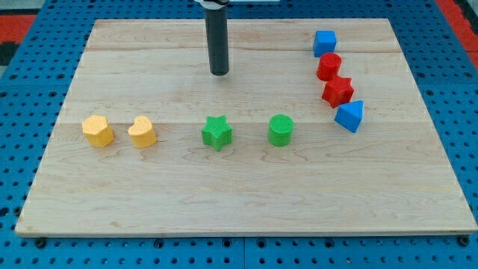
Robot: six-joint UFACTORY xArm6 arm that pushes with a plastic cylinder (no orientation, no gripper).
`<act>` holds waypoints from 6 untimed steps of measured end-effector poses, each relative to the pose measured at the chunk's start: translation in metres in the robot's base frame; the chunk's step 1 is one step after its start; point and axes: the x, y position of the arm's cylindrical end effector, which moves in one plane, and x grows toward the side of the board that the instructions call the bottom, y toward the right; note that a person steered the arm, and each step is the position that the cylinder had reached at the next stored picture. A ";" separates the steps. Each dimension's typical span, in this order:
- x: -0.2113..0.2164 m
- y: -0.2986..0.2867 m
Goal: Slide the green circle to down a bit
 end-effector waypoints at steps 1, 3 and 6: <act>0.000 0.000; 0.055 0.015; 0.135 0.093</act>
